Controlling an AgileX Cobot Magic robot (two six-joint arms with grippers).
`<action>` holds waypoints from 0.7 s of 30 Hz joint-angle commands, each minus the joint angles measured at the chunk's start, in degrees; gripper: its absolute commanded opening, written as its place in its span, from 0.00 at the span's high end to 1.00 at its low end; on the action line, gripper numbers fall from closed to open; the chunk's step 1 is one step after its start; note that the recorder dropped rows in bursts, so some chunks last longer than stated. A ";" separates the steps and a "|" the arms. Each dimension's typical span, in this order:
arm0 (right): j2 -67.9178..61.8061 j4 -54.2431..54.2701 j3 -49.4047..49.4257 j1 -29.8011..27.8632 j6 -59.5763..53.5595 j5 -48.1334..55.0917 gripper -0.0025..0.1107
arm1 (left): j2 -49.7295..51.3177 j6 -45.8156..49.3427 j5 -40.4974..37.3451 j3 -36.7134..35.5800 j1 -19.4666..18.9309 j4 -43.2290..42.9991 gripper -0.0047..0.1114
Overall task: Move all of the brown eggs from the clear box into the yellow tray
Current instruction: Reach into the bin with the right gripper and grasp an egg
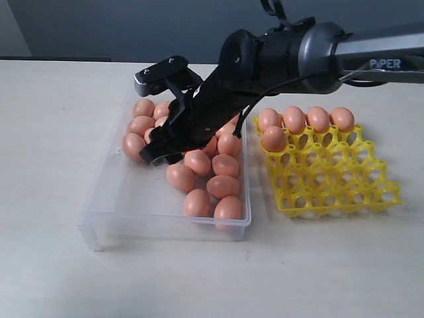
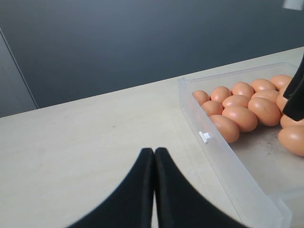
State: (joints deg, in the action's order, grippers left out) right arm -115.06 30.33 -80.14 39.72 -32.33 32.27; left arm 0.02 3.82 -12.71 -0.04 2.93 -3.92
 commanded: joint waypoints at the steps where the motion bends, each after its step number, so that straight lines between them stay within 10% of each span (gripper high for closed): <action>1: -2.63 -0.47 -1.88 -0.26 -0.44 3.19 0.48 | -0.02 -0.17 0.74 0.04 0.03 0.01 0.96; 15: -7.67 -1.99 -1.88 -0.26 -0.22 4.63 0.48 | -0.02 -0.17 0.85 0.04 0.03 0.01 0.96; 21: -7.45 -1.99 -1.88 -0.26 1.49 4.90 0.90 | -0.02 -0.17 0.85 0.04 0.03 0.01 0.96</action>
State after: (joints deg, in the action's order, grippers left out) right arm -122.71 28.70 -81.78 39.61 -31.24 36.84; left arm 0.02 3.82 -12.71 -0.04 2.93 -3.92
